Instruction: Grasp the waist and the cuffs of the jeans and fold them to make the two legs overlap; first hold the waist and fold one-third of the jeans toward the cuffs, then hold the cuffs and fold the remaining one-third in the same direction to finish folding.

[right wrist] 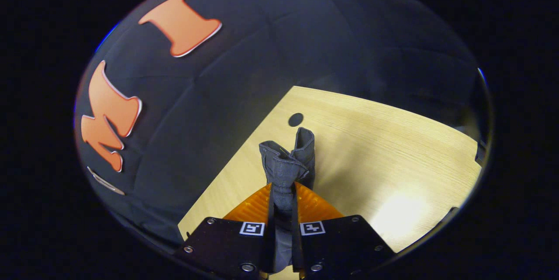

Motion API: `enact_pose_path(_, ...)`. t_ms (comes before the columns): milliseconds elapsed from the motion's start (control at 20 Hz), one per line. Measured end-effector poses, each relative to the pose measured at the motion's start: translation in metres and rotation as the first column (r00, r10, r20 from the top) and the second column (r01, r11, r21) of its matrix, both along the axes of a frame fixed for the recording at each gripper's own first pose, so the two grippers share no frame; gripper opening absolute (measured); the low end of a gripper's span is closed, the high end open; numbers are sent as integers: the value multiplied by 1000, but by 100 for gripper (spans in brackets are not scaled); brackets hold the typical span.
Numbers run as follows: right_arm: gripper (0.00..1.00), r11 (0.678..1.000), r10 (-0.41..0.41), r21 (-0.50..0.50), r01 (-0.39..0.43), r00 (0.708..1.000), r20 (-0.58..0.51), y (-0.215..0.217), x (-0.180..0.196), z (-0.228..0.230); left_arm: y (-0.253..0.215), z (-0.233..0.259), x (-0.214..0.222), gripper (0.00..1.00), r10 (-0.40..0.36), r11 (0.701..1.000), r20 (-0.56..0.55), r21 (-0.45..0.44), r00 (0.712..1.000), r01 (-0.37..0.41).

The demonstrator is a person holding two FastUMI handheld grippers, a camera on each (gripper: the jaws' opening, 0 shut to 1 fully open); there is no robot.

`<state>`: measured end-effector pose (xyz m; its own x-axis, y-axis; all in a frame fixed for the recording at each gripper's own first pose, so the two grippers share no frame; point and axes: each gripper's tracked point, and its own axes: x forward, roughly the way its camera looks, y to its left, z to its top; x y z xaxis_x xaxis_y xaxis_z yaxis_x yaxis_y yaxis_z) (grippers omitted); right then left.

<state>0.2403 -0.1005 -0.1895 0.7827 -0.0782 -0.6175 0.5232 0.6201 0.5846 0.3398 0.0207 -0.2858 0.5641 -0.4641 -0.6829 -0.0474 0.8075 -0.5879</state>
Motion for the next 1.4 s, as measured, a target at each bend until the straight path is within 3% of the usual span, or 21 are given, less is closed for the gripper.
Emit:
enact_pose_path(50,16,1000,22,-12,-22,1000,8,14,2,8,4,3,2,89,0,1000,14,3,1000,0)
enact_pose_path(350,16,984,166,-78,-160,983,77,96,8,49,20,14,5,89,8,1000,70,17,997,-10)
enact_pose_path(550,15,954,293,-90,-284,951,98,162,9,59,22,14,7,89,44,999,52,2,998,-44)
enact_pose_path(850,15,906,422,-93,-414,902,95,251,15,58,36,19,8,89,80,997,40,13,996,-81)
enact_pose_path(1200,15,826,555,-112,-552,832,-11,343,11,7,39,17,5,89,119,993,-9,12,993,-119)
enact_pose_path(1400,15,791,601,-3,-612,777,-186,384,-12,-56,37,16,-2,89,113,994,-73,14,991,-112)
